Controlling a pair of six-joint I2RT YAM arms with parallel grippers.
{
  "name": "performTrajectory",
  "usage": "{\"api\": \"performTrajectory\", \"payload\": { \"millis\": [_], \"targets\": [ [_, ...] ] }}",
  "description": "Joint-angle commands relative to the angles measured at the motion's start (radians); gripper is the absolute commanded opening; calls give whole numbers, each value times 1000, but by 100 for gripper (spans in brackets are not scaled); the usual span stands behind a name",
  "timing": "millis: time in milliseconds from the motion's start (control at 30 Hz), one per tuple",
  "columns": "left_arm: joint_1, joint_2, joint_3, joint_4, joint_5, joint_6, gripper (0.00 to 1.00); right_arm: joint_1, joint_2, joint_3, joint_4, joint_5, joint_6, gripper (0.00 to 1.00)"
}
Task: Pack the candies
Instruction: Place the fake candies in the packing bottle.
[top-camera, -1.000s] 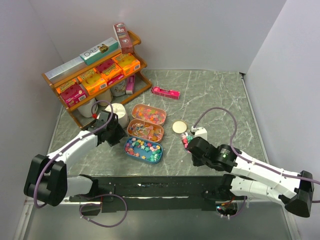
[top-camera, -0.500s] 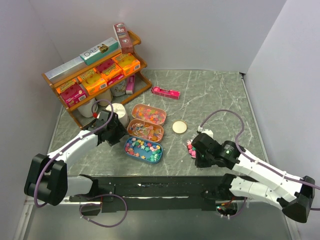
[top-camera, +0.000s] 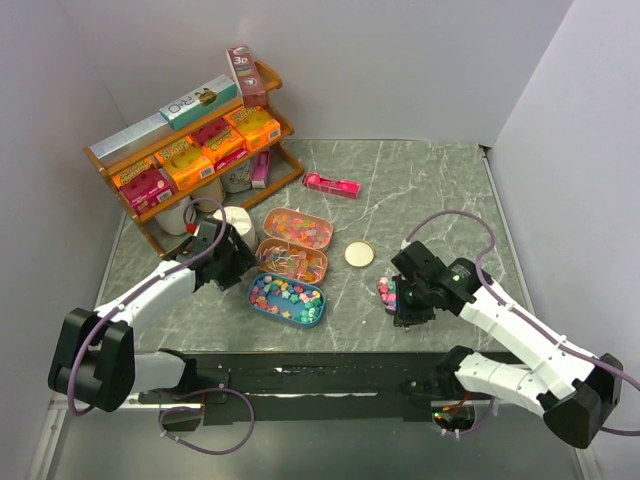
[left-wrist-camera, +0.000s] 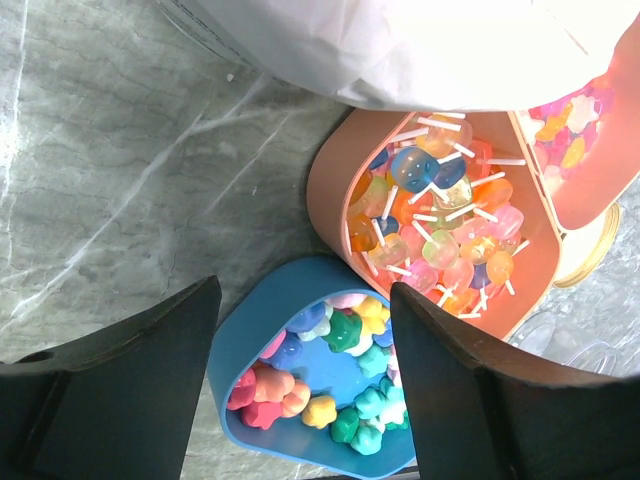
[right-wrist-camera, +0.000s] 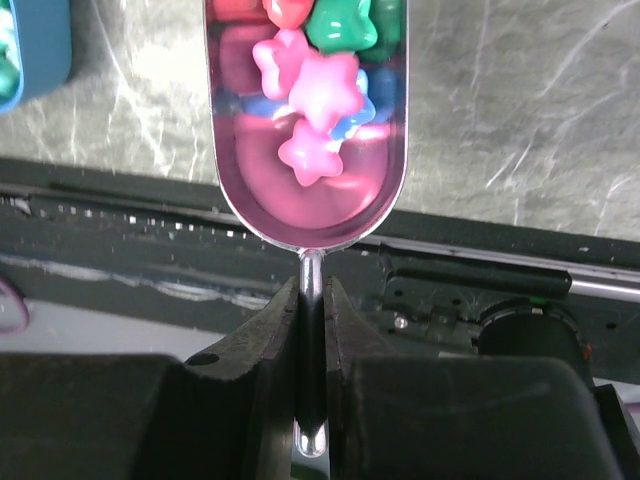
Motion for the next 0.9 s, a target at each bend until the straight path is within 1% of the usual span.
{"api": "performTrajectory", "payload": {
  "millis": [0, 167, 367, 533, 600, 867],
  "targets": [
    [3, -18, 7, 29, 9, -14, 75, -32, 16, 53, -49, -68, -48, 0],
    [3, -17, -1, 34, 7, -14, 77, -71, 36, 59, -72, -106, -70, 0],
    [3, -21, -7, 45, 7, -13, 81, -115, 82, 117, -82, -170, -90, 0],
    [3, -24, -4, 38, 7, -5, 83, -157, 115, 153, -113, -190, -101, 0],
    [3, -29, -4, 40, -23, -4, 84, -169, 131, 167, -122, -203, -110, 0],
    [3, -43, -18, 48, -35, 4, 88, -206, 156, 156, -142, -270, -124, 0]
  ]
}}
